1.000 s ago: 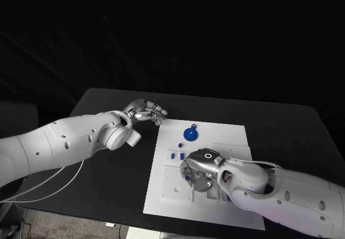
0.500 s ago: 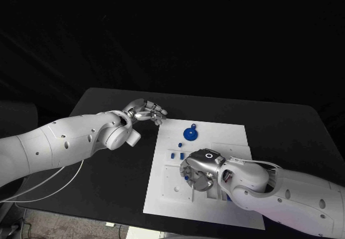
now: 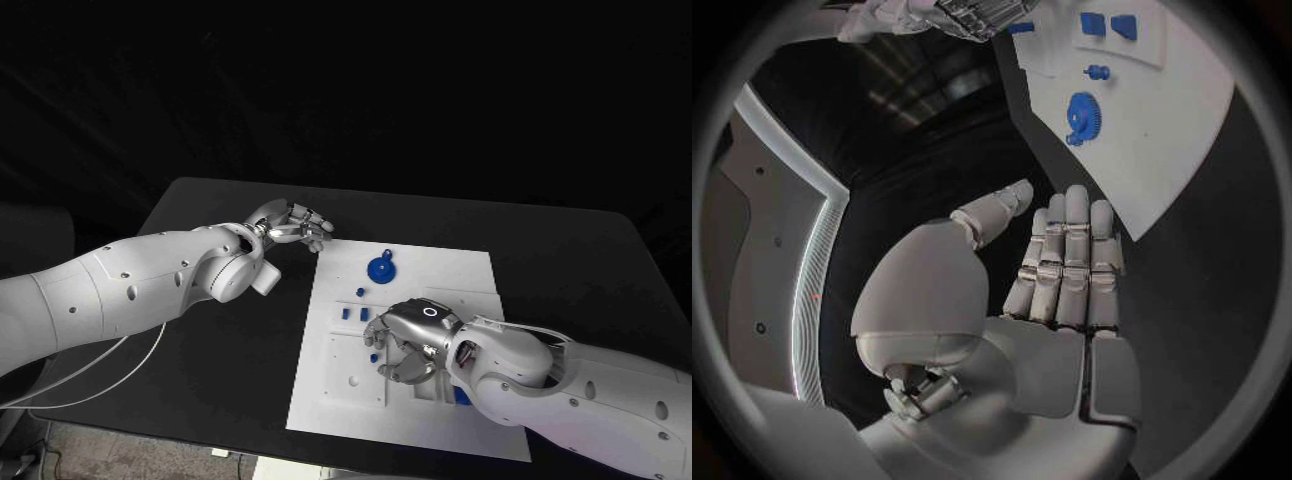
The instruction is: Assemble the parts on the task board
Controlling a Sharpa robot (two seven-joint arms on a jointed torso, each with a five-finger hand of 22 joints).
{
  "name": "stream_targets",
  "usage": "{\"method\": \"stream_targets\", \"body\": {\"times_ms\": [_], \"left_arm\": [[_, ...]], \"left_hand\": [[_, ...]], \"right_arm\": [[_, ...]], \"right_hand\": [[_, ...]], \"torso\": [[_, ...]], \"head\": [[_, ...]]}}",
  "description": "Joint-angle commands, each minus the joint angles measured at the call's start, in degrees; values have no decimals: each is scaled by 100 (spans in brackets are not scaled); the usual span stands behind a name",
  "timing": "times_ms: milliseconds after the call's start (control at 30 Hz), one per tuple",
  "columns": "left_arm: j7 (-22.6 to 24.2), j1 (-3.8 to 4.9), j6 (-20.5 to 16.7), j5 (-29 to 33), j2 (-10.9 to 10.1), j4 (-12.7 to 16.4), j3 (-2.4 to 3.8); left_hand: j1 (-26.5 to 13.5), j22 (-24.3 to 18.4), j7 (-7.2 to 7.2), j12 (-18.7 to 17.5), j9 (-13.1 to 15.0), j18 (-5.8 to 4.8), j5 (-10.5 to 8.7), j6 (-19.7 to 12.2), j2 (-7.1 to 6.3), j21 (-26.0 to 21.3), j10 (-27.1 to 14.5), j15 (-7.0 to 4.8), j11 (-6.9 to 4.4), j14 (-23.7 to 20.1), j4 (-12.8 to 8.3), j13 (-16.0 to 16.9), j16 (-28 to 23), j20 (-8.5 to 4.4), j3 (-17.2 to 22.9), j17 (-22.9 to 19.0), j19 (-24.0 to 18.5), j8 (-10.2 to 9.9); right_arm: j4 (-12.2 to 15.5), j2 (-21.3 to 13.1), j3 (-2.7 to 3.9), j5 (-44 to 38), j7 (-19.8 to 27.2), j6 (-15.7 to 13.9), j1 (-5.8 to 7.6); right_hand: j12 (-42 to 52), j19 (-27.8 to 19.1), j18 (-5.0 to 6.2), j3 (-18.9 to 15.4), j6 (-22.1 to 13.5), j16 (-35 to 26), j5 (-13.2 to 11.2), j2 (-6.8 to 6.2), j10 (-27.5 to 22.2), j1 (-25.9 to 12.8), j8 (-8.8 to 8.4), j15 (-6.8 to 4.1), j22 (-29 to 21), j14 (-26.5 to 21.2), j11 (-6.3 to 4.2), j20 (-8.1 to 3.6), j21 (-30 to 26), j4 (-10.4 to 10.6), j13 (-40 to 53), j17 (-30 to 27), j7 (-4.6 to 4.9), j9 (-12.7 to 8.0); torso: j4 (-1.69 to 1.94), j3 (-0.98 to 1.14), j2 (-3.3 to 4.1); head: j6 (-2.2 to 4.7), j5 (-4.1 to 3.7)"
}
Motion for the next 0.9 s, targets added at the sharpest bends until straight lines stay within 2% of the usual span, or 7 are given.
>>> {"method": "stream_targets", "body": {"times_ms": [33,100,233,300,467,600,900], "left_arm": [[21,1,62,5,1,0,3],[20,1,64,5,0,-6,3],[22,1,64,5,5,-26,2],[24,1,66,5,6,-32,2],[24,-5,73,5,17,-64,-1],[23,-12,80,12,28,-92,-3],[28,-36,90,15,35,-120,-4]], "left_hand": [[27,7,-1,-25,-8,26,7,-55,10,-27,-34,44,0,14,17,-6,-32,30,-13,11,-28,30],[27,8,-1,-25,-8,26,7,-55,10,-28,-34,45,0,14,17,-6,-33,31,-13,12,-28,31],[26,9,-1,-25,-8,26,5,-55,9,-28,-34,45,0,15,18,-6,-36,31,-14,16,-28,31],[26,9,-1,-25,-8,26,4,-55,9,-29,-34,45,0,15,18,-6,-37,31,-15,17,-28,32],[25,11,-1,-25,-8,26,3,-53,9,-30,-33,45,0,17,20,-6,-39,32,-16,22,-27,33],[25,12,-1,-25,-8,26,2,-52,9,-30,-32,45,0,18,21,-6,-41,32,-16,25,-26,35],[23,14,0,-26,-8,27,-1,-51,10,-32,-31,45,0,20,23,-6,-44,32,-18,32,-25,37]], "right_arm": [[127,-98,6,261,89,-241,5],[197,-179,30,324,102,-267,35],[313,-365,133,620,141,-264,143],[354,-479,238,877,144,-167,211],[338,-787,435,943,228,110,453],[195,-985,457,946,240,392,607],[20,-1265,455,863,90,942,630]], "right_hand": [[36,-9,151,-59,-31,32,41,23,-49,-68,-18,51,98,-6,-1,-16,-38,-1,-24,-10,10,-10],[49,4,151,-84,-25,45,56,29,-40,-78,-13,49,95,-1,-4,-19,-36,21,-38,-14,8,-15],[87,33,151,-110,9,70,58,34,4,-89,11,35,91,9,-18,-29,-33,83,-59,-24,-6,-18],[119,48,151,-107,30,85,53,38,43,-76,25,21,90,17,-32,-37,-31,122,-66,-31,-15,-20],[228,44,151,-128,61,100,45,42,178,-66,46,-29,89,10,-84,-39,-40,184,-39,-49,-31,-27],[157,37,151,-220,25,124,23,45,-20,-68,30,16,93,-1,-33,-39,-45,166,-93,-61,-18,-49],[37,-42,151,-711,-276,195,31,43,-526,-245,-94,184,98,-114,137,-12,-80,56,-299,-68,-98,-135]], "torso": [[-3,0,-3],[-2,2,-2],[-3,4,-4],[-4,2,-5],[-7,1,-8],[-8,-2,-11],[-32,11,-24]], "head": [[12,-10],[26,-13],[62,-52],[75,-68],[136,-131],[149,-172],[149,-193]]}}
